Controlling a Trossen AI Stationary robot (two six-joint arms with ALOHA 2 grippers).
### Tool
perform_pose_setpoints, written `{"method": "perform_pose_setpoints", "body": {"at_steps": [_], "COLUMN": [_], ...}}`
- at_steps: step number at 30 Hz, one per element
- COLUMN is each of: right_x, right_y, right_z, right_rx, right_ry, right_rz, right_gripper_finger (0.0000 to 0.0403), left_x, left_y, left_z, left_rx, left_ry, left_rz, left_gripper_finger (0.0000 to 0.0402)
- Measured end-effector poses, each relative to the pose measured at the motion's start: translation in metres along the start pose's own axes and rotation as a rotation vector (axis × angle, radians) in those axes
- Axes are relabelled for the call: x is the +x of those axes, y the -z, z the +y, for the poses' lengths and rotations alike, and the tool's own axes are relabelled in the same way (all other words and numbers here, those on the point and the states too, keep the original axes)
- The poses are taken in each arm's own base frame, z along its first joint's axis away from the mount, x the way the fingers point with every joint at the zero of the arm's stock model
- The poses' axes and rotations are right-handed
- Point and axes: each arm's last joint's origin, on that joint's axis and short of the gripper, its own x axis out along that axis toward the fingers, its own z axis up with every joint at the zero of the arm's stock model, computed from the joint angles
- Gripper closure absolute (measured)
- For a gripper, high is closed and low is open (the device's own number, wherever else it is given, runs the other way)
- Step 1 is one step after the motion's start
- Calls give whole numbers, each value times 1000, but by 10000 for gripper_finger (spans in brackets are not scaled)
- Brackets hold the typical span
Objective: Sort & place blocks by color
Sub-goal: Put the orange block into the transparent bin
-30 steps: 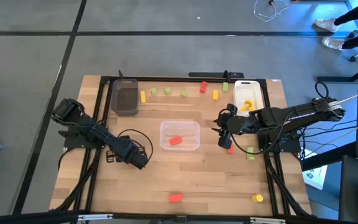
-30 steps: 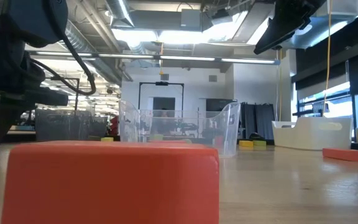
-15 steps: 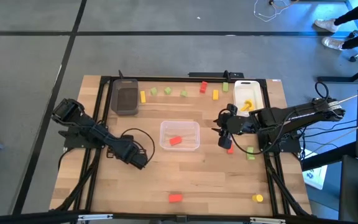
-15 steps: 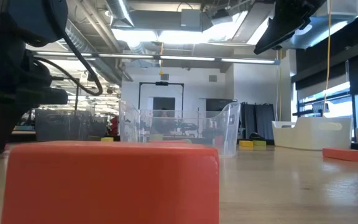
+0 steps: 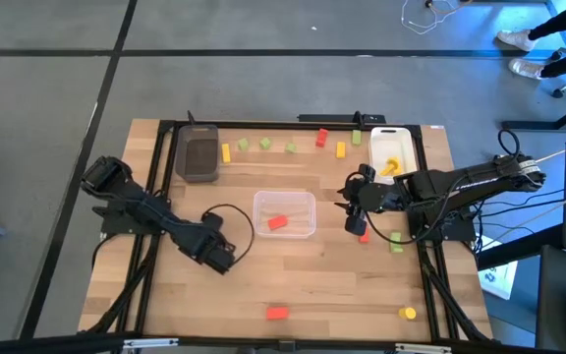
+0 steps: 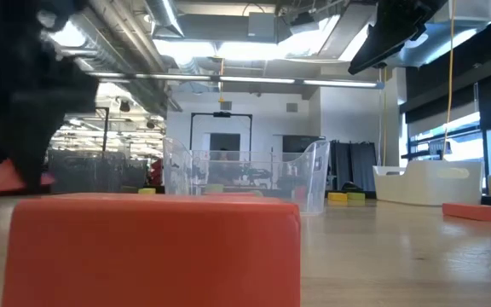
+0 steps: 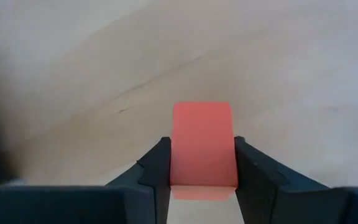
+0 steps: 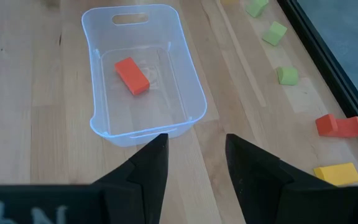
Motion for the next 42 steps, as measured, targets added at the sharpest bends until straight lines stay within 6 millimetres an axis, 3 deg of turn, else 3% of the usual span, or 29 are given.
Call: {"method": "perform_pose_setpoints", "body": {"at_steps": [7, 16, 21, 27, 32, 42], "right_x": [0, 0, 0, 0, 0, 0], "right_y": [0, 0, 0, 0, 1, 0], "right_z": [0, 0, 0, 0, 0, 0], "right_rx": [0, 0, 0, -1, -2, -2], "right_ry": [0, 0, 0, 0, 1, 2], "right_rz": [0, 0, 0, 2, 6, 6], "right_gripper_finger": [242, 242, 242, 242, 242, 242], "left_x": [-44, -90, -87, -62, -39, -15], "left_y": [-21, -83, -122, -158, -166, -176], "left_z": [-27, -60, -68, -77, -88, -96], "left_rx": [274, 525, 574, 565, 566, 545], "left_ry": [94, 234, 279, 318, 362, 410], "left_rz": [-97, -314, -391, -366, -309, -240], "left_gripper_finger": [276, 276, 276, 276, 275, 253]}}
